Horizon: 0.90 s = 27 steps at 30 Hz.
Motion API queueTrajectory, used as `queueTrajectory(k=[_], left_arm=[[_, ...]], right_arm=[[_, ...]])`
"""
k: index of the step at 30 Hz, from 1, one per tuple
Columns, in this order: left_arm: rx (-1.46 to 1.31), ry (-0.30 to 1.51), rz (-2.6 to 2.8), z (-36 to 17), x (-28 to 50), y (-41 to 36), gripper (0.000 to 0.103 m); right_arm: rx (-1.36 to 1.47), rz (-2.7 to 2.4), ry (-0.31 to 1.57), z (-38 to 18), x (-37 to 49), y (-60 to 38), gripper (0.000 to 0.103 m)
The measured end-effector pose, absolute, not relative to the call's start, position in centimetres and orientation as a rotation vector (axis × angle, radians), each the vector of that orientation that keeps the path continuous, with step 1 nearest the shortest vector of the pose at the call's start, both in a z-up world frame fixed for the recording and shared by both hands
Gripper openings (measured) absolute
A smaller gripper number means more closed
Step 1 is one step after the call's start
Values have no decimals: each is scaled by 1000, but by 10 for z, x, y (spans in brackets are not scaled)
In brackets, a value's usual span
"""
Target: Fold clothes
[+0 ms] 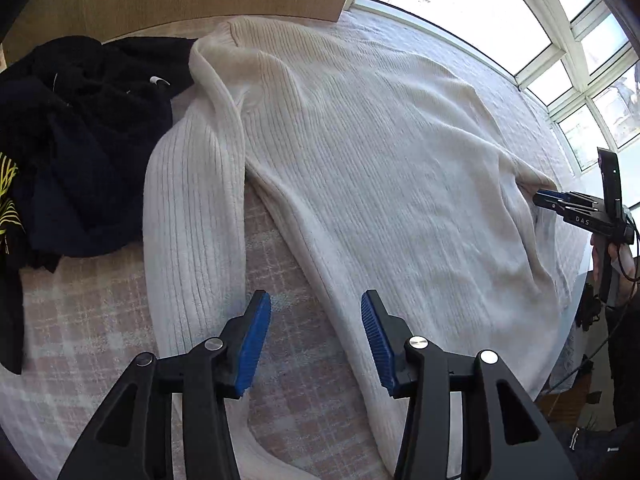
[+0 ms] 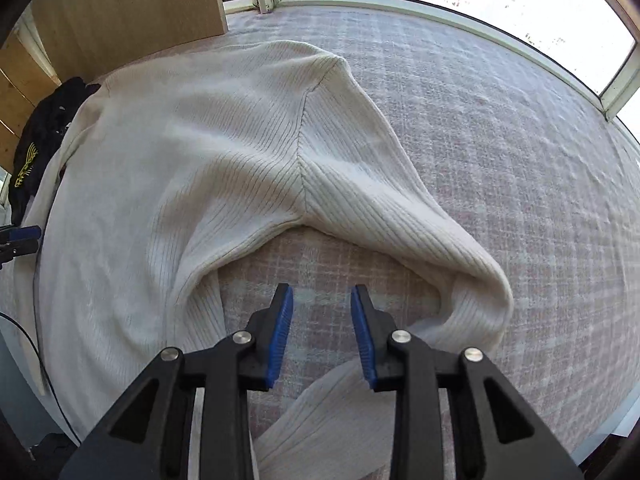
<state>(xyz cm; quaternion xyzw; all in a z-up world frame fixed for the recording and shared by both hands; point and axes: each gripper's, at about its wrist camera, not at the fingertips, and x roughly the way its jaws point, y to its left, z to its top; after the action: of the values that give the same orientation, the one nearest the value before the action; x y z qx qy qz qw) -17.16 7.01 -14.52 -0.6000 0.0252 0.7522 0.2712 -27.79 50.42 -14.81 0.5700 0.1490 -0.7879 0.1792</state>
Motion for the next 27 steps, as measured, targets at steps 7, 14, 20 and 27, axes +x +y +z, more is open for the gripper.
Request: queueTrajectory(k=[7, 14, 20, 27], left_arm=[[-1639, 296, 2107, -152, -196, 61, 45], [-1661, 232, 2246, -150, -236, 27, 43], [-1599, 46, 2206, -132, -234, 19, 48], [-1642, -96, 2026, -167, -258, 69, 52]], right_arm=[[1579, -2300, 655, -161, -321, 518, 30], [1704, -2289, 396, -166, -377, 560, 28], [1639, -2258, 344, -147, -349, 551, 30], [1709, -2052, 187, -165, -332, 519, 31]])
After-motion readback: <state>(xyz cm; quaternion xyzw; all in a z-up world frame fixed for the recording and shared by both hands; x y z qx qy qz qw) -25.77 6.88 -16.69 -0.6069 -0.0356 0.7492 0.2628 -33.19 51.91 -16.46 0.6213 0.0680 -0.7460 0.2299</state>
